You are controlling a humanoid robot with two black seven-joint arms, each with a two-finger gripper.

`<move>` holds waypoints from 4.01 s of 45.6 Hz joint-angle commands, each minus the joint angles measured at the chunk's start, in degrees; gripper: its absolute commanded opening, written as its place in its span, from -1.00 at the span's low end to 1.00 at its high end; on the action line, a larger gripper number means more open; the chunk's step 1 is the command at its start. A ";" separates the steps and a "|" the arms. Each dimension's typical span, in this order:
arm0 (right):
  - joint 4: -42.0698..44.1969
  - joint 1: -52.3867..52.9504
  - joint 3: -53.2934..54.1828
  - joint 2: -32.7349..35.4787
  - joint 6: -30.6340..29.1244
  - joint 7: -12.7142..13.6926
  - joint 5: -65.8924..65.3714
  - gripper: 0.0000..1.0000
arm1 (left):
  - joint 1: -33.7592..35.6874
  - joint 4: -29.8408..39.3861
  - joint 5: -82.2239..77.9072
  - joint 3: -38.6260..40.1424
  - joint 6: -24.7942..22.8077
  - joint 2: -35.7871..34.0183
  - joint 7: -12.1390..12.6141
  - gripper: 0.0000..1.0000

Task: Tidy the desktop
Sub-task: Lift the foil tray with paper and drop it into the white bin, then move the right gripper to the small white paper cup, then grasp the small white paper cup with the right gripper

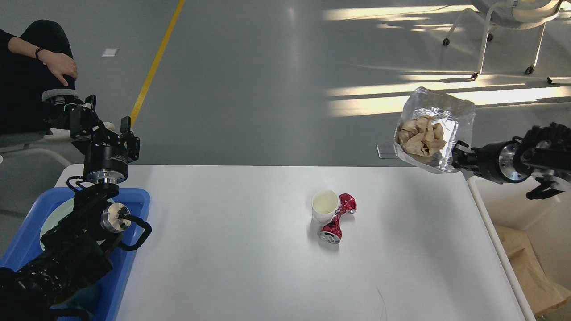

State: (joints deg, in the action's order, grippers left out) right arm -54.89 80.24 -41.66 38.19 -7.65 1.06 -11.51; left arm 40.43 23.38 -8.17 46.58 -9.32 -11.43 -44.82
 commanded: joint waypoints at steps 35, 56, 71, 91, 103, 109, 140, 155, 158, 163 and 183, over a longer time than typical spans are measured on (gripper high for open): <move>19.56 -27.67 1.14 4.70 6.95 0.17 15.12 0.98 | 0.00 0.00 0.00 0.00 0.00 0.00 0.00 0.93; 17.72 -14.07 0.09 2.07 2.82 0.08 15.12 1.00 | 0.00 0.00 0.00 0.00 0.00 0.00 0.00 0.93; 16.58 7.03 -12.38 -11.64 -7.90 0.26 15.11 1.00 | 0.00 0.00 0.00 0.00 0.00 0.00 0.00 0.93; -0.83 33.66 -18.10 -19.73 -35.76 -0.09 15.64 1.00 | 0.00 0.00 0.00 0.00 0.00 0.00 0.00 0.93; -1.27 31.31 -17.84 -22.54 -37.18 -0.01 15.64 1.00 | 0.00 0.00 0.00 0.00 0.00 0.00 0.00 0.93; -0.83 24.63 -17.23 -25.44 -33.23 -0.01 15.55 1.00 | 0.00 0.00 0.00 0.00 0.00 0.00 0.00 0.93; 5.23 0.71 -10.55 -32.83 -6.41 0.17 15.20 0.87 | 0.00 0.00 0.00 0.00 0.00 0.00 0.00 0.93; 7.96 -4.03 -7.56 -34.58 -1.23 0.08 15.20 0.71 | 0.00 0.00 0.00 0.00 0.00 0.00 0.00 0.93; 7.96 -4.30 -7.38 -34.67 -0.61 0.08 15.20 0.71 | 0.00 -0.09 0.00 0.00 0.00 0.00 0.00 0.93; 7.96 -4.39 -7.38 -34.76 -0.61 0.08 15.20 0.56 | 0.00 0.00 0.00 0.00 0.00 0.00 0.00 0.93; 10.77 -7.73 -8.09 -37.13 -0.61 0.17 14.59 -0.53 | 0.00 0.00 0.00 0.00 0.00 0.00 0.00 0.93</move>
State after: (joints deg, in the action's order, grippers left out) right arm -44.64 72.90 -49.30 1.63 -8.25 1.14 3.23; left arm 40.43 23.37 -8.17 46.58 -9.32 -11.42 -44.82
